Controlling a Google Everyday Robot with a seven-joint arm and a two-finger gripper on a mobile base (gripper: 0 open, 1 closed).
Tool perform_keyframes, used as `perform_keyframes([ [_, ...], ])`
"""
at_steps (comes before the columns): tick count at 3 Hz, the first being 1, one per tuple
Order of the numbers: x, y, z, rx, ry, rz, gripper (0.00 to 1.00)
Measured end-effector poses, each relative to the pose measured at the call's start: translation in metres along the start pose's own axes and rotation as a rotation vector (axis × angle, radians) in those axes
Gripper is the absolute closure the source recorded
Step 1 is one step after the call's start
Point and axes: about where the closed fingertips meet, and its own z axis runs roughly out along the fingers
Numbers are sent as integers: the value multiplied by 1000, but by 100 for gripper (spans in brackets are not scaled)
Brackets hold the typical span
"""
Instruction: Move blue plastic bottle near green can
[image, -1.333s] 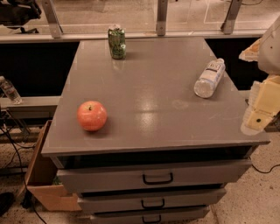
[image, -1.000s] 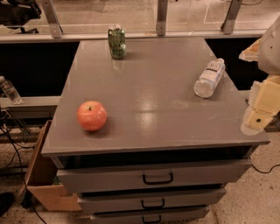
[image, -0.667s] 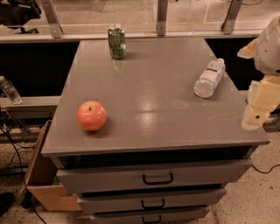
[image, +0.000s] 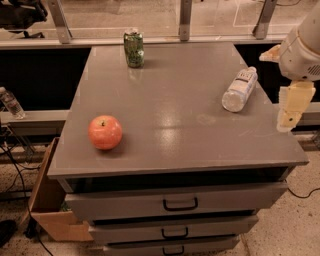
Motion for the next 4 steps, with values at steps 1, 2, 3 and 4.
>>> perform_keyframes([
  [1, 2, -22, 24, -18, -31, -110, 0],
  [2, -2, -45, 53, -60, -76, -218, 0],
  [3, -1, -64, 81, -107, -138, -282, 0],
  [4, 0, -76, 107, -141, -190, -315, 0],
])
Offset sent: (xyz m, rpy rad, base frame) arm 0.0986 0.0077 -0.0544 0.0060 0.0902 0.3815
